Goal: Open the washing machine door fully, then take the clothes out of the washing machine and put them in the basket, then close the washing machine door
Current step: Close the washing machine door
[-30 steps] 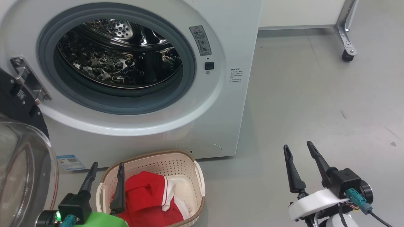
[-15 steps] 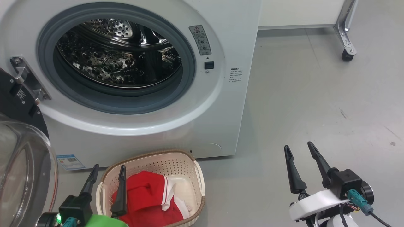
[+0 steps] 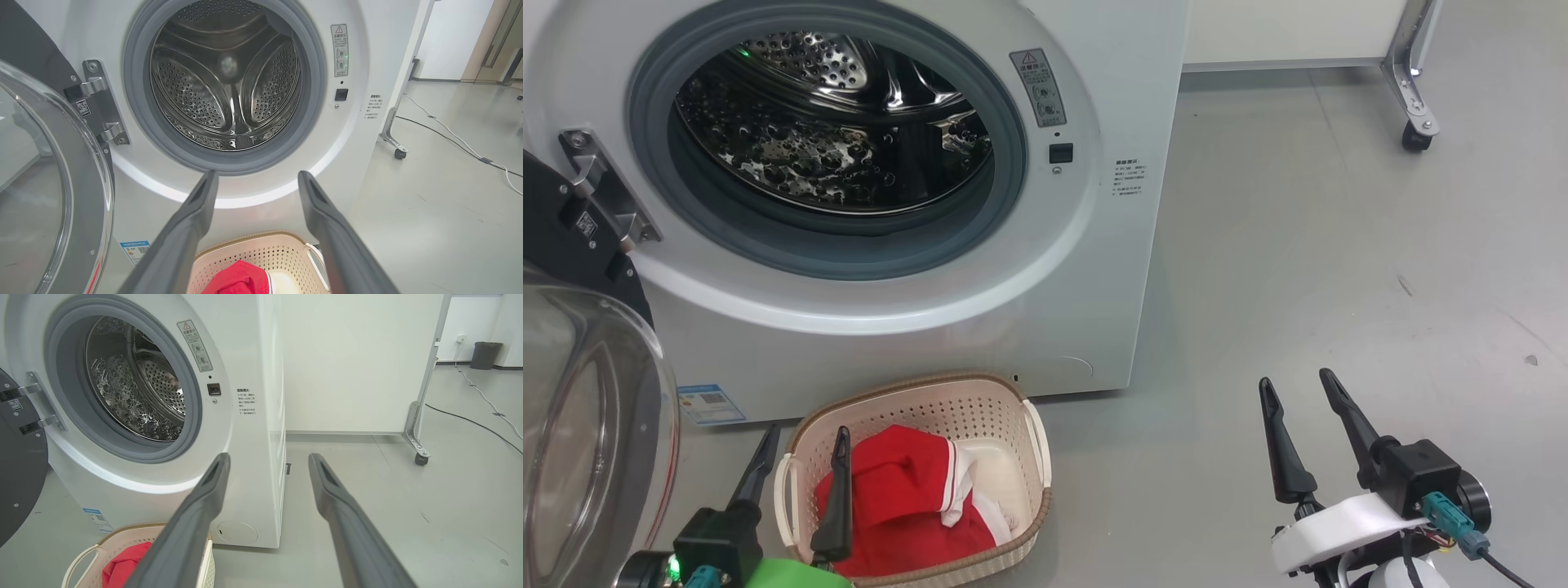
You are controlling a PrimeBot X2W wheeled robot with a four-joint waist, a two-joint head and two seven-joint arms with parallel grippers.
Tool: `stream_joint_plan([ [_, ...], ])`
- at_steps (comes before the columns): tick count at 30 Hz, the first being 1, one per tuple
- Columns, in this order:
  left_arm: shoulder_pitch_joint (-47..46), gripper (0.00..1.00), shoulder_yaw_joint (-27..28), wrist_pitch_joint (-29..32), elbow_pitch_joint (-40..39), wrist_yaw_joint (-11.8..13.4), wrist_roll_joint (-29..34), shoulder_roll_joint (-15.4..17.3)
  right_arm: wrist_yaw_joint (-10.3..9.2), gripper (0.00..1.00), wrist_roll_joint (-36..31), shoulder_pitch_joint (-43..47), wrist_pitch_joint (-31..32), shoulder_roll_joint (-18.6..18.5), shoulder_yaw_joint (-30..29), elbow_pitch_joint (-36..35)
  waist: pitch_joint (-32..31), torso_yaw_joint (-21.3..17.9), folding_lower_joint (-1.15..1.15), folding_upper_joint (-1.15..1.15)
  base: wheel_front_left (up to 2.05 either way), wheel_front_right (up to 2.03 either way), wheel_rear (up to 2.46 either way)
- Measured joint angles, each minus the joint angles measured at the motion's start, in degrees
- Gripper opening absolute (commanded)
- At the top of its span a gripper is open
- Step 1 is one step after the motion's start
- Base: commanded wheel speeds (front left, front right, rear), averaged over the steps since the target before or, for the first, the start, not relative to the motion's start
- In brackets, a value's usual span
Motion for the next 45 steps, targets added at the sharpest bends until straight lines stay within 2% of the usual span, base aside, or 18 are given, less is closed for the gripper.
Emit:
stream_joint_plan([
  [24,1.27,1.00,-0.49,1.80,-3.13,0.10,-0.09,0.24,0.01,1.00,0.02,0.37,0.00,0.09,-0.46,-0.40,0.67,0.61,0.00,0.00,-1.05,1.05,0.00],
  [45,1.78,1.00,-0.49,2.15,-4.31,0.11,-0.10,0.26,0.03,1.00,0.01,0.36,0.00,0.13,-0.65,-0.55,0.84,0.92,0.00,0.00,-0.26,0.26,0.00],
])
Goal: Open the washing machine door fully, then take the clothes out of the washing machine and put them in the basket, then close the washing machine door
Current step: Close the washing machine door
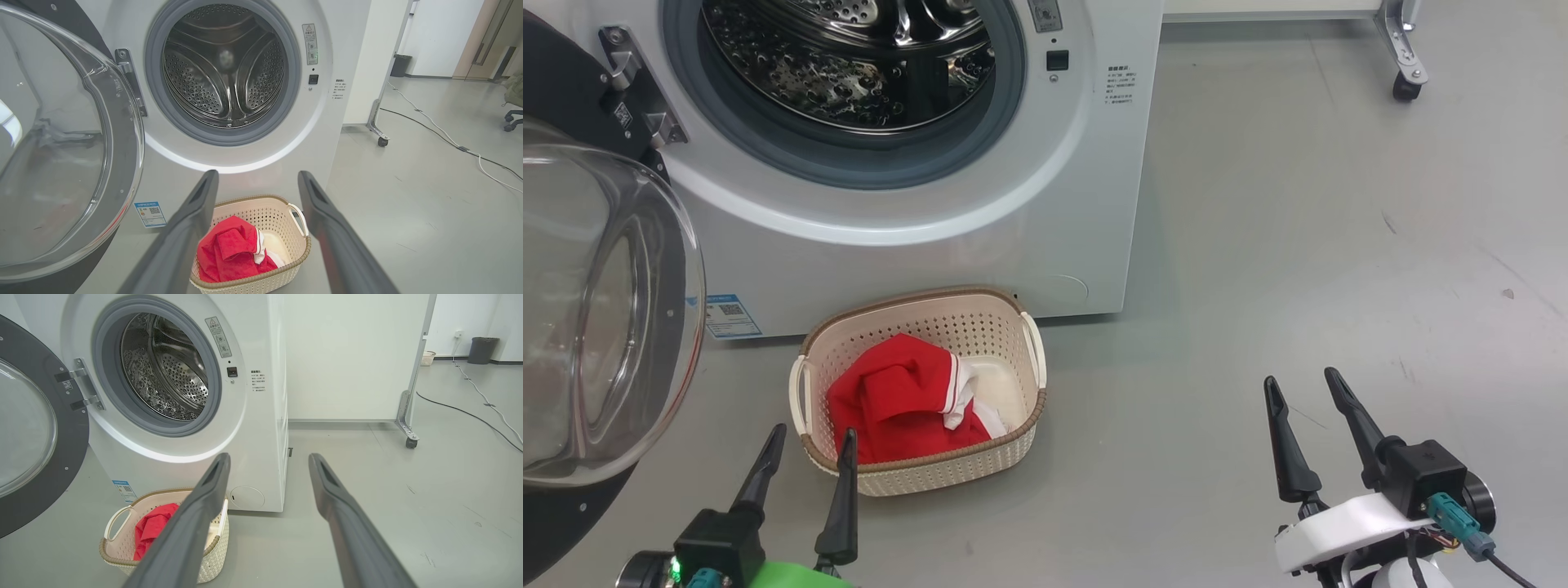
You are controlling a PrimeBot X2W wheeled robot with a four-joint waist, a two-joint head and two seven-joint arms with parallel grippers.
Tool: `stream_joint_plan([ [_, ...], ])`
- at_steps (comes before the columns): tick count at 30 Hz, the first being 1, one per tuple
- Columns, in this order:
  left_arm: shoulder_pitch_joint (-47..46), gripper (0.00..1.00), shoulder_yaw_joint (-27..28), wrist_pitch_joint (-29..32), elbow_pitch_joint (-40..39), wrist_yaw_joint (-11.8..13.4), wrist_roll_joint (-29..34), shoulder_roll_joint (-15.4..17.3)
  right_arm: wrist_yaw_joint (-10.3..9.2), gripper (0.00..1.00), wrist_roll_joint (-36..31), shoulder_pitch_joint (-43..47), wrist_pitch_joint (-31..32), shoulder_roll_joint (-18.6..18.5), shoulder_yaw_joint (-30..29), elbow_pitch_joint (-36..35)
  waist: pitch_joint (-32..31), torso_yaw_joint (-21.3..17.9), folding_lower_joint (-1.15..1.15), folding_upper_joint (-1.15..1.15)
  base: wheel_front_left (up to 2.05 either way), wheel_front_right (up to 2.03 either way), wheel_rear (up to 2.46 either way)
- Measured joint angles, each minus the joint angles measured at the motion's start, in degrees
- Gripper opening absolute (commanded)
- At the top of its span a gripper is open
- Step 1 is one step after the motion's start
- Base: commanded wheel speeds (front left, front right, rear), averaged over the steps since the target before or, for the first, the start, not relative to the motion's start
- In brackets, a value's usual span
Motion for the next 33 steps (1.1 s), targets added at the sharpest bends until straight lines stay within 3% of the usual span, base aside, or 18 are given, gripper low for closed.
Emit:
stream_joint_plan([
  [17,-0.02,1.00,-0.48,0.38,-0.51,0.07,0.01,0.01,0.16,1.00,-0.02,0.00,0.00,0.03,-1.36,-0.55,0.60,1.46,0.00,0.00,0.00,0.00,0.00],
  [33,-0.14,1.00,1.40,0.33,0.30,1.11,0.10,0.01,0.21,1.00,-0.32,-0.01,0.00,-0.22,-1.77,-0.94,0.73,8.85,0.00,0.00,0.00,0.00,0.00],
])
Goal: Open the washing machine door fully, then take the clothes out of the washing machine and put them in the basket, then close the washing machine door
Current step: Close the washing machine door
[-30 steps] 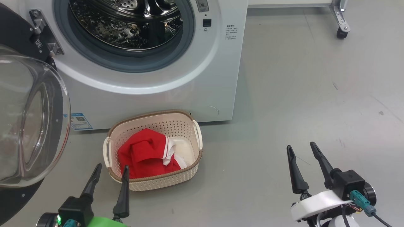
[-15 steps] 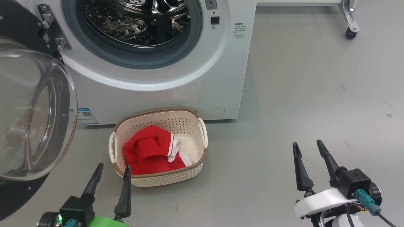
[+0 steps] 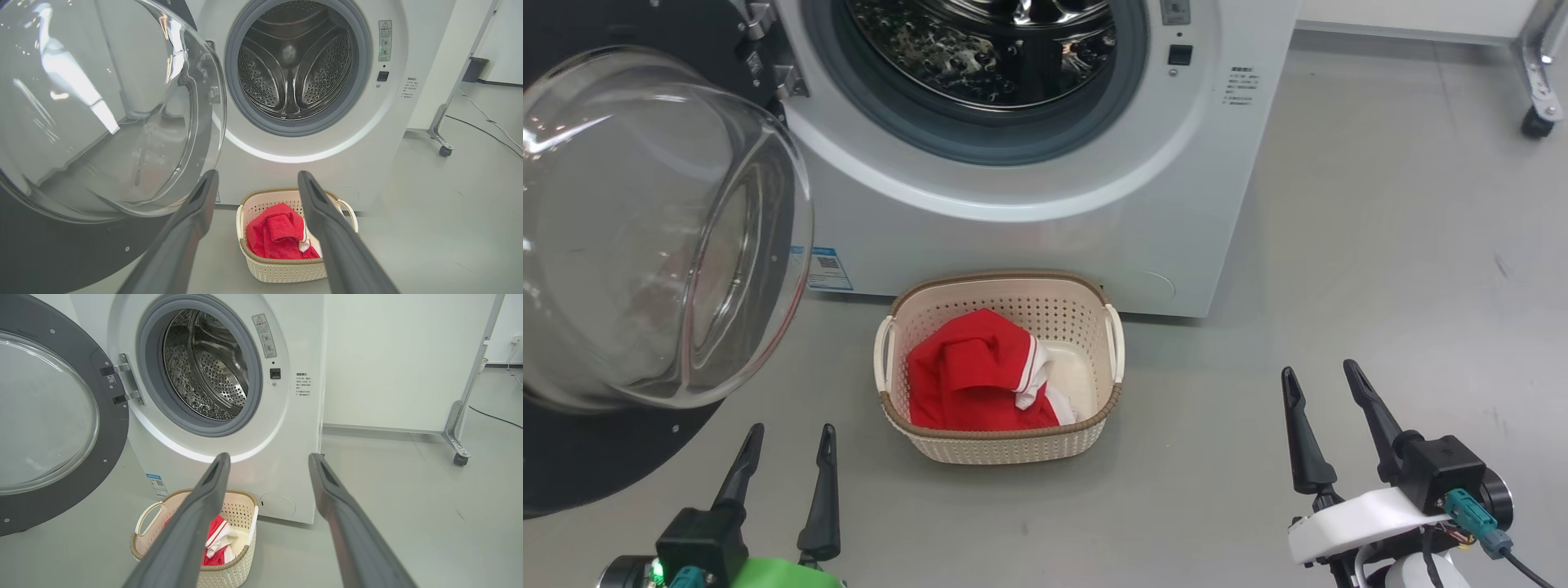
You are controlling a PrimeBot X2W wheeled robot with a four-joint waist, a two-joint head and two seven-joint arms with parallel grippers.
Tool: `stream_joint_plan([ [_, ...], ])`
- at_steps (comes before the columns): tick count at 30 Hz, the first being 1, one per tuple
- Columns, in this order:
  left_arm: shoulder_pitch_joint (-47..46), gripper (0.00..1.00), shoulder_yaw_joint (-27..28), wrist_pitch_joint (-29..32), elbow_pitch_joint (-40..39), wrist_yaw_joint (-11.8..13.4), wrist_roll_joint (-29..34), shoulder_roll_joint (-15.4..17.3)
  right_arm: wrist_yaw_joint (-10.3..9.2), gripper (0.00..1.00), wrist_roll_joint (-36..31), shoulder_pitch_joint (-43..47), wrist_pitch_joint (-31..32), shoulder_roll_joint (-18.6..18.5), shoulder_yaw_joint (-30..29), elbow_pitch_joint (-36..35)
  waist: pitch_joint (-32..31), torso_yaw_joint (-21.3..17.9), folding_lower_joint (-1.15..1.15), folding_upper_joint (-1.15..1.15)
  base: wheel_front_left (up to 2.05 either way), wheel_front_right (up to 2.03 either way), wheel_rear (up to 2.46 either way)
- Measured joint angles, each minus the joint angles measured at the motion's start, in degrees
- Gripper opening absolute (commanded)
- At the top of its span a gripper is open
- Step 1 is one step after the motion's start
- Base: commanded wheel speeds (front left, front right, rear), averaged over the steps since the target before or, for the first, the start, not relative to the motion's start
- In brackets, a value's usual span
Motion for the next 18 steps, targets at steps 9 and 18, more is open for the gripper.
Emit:
stream_joint_plan([
  [9,-0.17,1.00,0.90,-0.22,1.07,0.48,0.09,0.00,0.55,1.00,0.00,0.01,0.00,0.01,0.30,0.30,-0.29,6.09,0.00,0.00,0.00,0.00,0.00],
  [18,-0.18,1.00,1.26,-0.21,1.74,0.96,0.18,-0.01,0.81,1.00,0.01,0.04,0.01,0.02,1.01,1.23,-1.38,11.67,0.00,0.00,0.00,0.00,0.00],
])
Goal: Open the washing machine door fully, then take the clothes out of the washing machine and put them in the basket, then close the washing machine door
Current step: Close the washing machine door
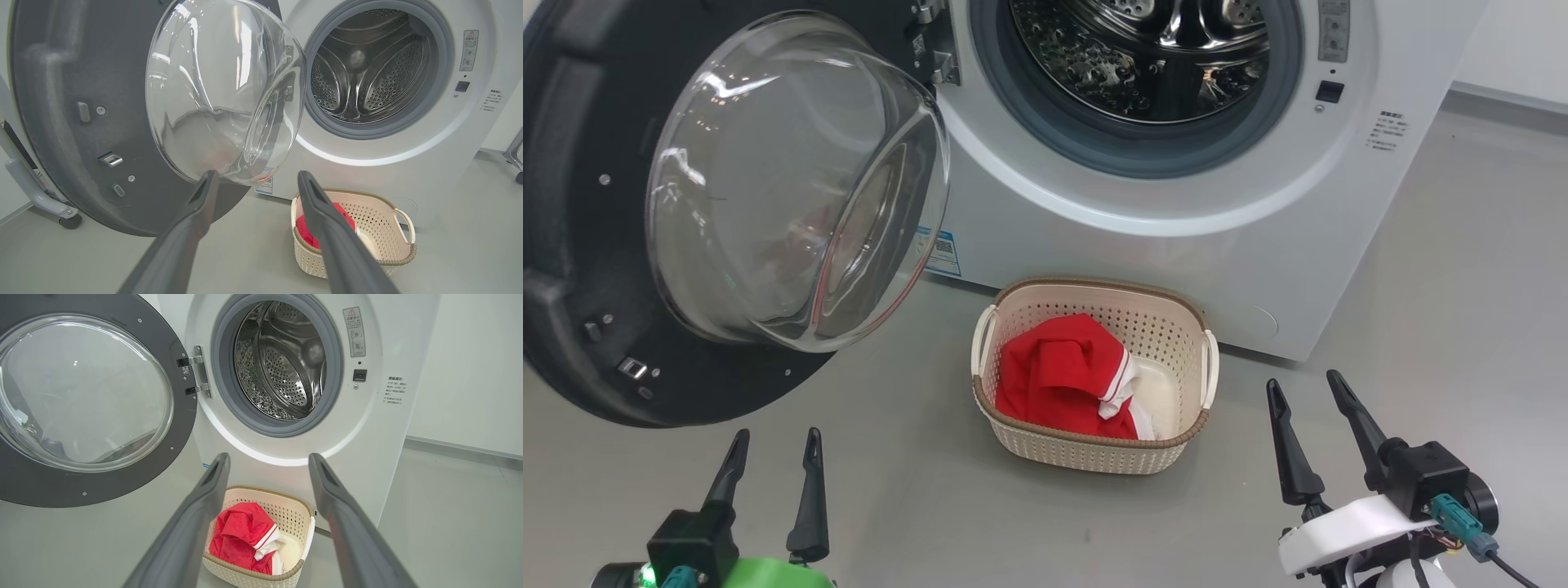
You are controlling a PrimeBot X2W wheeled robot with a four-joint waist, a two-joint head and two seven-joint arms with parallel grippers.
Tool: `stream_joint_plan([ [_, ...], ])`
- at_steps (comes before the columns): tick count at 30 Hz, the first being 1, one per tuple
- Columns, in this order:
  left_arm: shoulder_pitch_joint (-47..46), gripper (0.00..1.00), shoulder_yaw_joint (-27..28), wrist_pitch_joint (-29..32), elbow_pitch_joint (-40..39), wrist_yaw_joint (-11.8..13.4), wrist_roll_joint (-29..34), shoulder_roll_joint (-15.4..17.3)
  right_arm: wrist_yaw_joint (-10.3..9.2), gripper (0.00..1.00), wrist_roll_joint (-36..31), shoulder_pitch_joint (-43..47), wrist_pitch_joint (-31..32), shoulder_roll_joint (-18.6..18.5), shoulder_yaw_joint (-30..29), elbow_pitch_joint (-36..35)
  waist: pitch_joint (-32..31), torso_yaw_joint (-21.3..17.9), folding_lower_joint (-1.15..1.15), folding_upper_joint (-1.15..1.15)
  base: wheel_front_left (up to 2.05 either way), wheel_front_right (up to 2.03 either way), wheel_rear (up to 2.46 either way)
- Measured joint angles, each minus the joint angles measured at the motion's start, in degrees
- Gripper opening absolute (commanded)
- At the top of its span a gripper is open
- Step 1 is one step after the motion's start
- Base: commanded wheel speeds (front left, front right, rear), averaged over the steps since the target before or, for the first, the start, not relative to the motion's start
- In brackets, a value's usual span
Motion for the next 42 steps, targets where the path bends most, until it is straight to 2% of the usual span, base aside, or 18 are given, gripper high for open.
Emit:
stream_joint_plan([
  [9,0.24,1.00,0.90,0.10,0.09,0.04,0.24,0.01,0.33,1.00,0.03,0.99,-0.01,0.05,1.37,0.68,-1.91,3.16,0.00,0.00,0.00,0.00,0.00],
  [20,0.42,1.00,1.19,0.27,-0.27,0.45,0.23,0.01,0.68,1.00,0.40,1.08,0.00,0.18,2.27,1.15,-2.87,3.79,0.00,0.00,0.00,0.00,0.00],
  [21,0.44,0.88,1.19,0.29,-0.32,0.45,0.23,0.01,0.68,1.00,0.45,1.08,0.00,0.18,2.31,1.15,-2.89,3.78,0.00,0.00,0.00,0.00,0.00],
  [22,0.47,0.52,1.18,0.36,-0.37,0.45,0.23,0.01,0.68,1.00,0.46,1.08,0.00,0.18,2.34,1.16,-2.92,3.78,0.00,0.00,0.00,0.00,0.00],
  [24,0.50,0.07,1.16,0.77,-0.48,0.45,0.23,0.01,0.68,1.00,0.47,1.08,0.00,0.19,2.43,1.18,-2.97,3.76,0.00,0.00,0.00,0.00,0.00],
  [25,0.51,0.00,1.15,0.77,-0.54,0.45,0.23,0.01,0.68,1.00,0.47,1.08,-0.01,0.19,2.47,1.18,-2.99,3.75,0.00,0.00,0.00,0.00,0.00],
  [34,0.54,0.00,0.78,0.69,-2.25,0.08,-1.04,-0.02,0.65,1.00,0.51,1.08,0.00,0.21,2.74,1.19,-3.00,3.58,0.00,0.00,0.00,0.00,0.00],
  [36,0.54,0.00,0.64,0.41,-2.94,-0.79,-2.87,-0.13,0.64,1.00,0.57,1.08,0.00,0.21,2.74,1.19,-2.98,3.57,0.00,0.00,0.00,0.00,0.00],
  [42,0.49,0.00,0.04,-0.58,-5.58,-4.48,-14.10,-1.18,0.57,1.00,0.57,1.07,0.00,0.22,2.79,1.18,-2.82,3.65,0.00,0.00,0.00,0.00,0.00],
])
